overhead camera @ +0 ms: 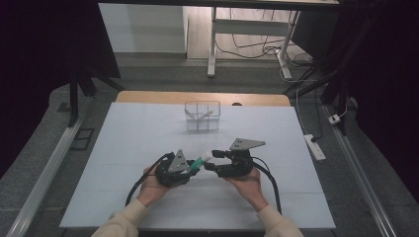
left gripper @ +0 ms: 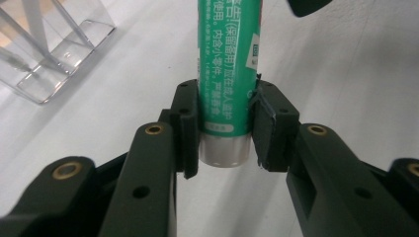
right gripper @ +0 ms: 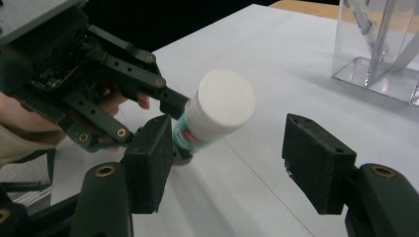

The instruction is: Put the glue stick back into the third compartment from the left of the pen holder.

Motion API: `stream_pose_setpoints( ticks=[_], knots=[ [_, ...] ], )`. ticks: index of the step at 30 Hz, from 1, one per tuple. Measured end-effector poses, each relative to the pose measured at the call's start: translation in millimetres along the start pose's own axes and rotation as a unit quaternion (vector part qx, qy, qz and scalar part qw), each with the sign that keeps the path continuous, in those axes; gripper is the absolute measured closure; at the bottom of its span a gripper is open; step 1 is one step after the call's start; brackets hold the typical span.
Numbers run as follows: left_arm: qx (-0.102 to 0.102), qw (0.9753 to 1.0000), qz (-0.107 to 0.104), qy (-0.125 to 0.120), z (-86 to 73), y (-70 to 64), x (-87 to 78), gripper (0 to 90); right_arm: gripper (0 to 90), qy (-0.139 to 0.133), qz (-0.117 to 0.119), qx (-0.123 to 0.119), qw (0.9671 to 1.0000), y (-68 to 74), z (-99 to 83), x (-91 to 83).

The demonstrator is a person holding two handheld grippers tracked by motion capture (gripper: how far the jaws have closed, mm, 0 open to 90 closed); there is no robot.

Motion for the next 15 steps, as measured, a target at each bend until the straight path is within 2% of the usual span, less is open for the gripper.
stream_pose_setpoints(
  ticks=[4, 9, 12, 15],
  knots=[
    [-0.001, 1.0, -0.006, -0.004, 1.6, -2.9, 2.5, 66.1, 42.7, -0.009, 0.003, 0.003, 1.0, 1.8, 1.1, 1.7],
    [0.001, 1.0, -0.007, -0.005, 3.1, -6.1, 5.7, 65.9, 55.5, -0.013, 0.012, 0.0, 0.9999, 5.2, 0.9, 3.4],
    [0.004, 0.9999, -0.01, -0.002, 2.9, -7.2, 7.6, 65.7, 60.4, -0.016, 0.03, 0.008, 0.9994, 5.7, 2.2, 1.9],
    [0.006, 0.9999, -0.008, 0.001, 2.9, -8.6, 9.3, 64.8, 63.6, -0.014, 0.04, 0.001, 0.9991, 8.9, 2.6, 1.5]
  ],
)
Point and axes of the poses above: each handheld gripper's, and its own axes: x roughly forward along the jaws, z roughly out of its top, y roughly to its left, the point moved 5 cm from there along x, roughly forward along the jaws, and after that the axes turned 6 degrees about x, right-handed, at the moved point
